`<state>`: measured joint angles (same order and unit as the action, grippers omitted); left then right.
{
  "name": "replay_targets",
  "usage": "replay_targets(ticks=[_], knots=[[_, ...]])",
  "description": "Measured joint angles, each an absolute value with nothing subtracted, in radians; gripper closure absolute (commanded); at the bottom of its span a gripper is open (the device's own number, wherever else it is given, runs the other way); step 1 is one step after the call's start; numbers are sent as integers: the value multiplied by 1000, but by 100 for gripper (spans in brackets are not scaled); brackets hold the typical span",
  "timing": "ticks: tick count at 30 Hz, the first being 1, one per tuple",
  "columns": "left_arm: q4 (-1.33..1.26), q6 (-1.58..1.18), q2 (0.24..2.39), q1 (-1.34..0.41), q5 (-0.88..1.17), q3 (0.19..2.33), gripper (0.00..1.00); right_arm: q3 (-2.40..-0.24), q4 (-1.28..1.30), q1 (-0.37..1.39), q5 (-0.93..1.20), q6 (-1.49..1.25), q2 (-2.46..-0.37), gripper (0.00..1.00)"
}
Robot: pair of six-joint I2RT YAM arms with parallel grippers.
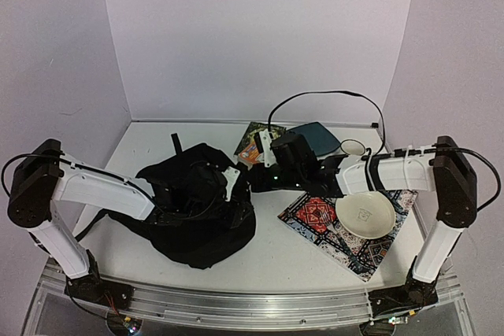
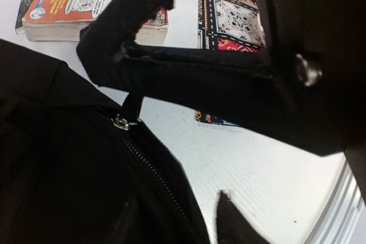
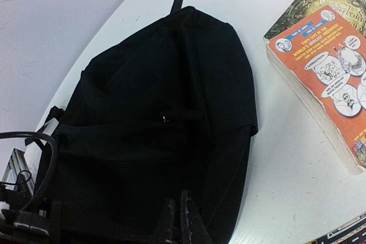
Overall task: Pack the student bag
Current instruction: Unzip the largest pocket of the student bag.
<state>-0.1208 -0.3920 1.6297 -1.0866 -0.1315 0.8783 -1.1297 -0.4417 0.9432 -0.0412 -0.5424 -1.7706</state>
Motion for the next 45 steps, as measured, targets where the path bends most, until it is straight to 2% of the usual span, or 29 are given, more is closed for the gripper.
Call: replay_targets(ticks=[2, 3, 8, 15, 24, 32, 33, 37, 42, 45], knots=[[-113, -392, 1630, -1087, -131, 882, 97, -1130, -440, 943, -45, -537, -1771, 100], [-104, -389, 1630, -1087, -131, 883, 100, -1130, -438, 943, -48, -533, -1771, 100], [-42, -390, 1589, -1087, -100, 867, 100, -1141, -412, 940, -82, -508, -1777, 100], [47, -401, 1352, -1095, -49, 760, 100, -1267, -386, 927, -82, -476, -1890, 100], [117, -423, 1127, -1125, -71, 635, 100, -1485, -347, 925, 34, -450, -2085, 100], [180, -438, 1042, -1132, -135, 586, 100, -1553, -329, 925, 109, -467, -2157, 99], [185, -444, 1042, -1136, -140, 585, 99, -1553, -328, 924, 122, -468, -2159, 96], [183, -471, 1081, -1156, -160, 592, 88, -1554, -332, 903, 159, -468, -2160, 70], [157, -487, 1253, -1185, -177, 671, 88, -1519, -350, 820, 171, -472, -2132, 56], [113, -495, 1356, -1182, -216, 739, 89, -1429, -349, 794, 153, -479, -2045, 49]])
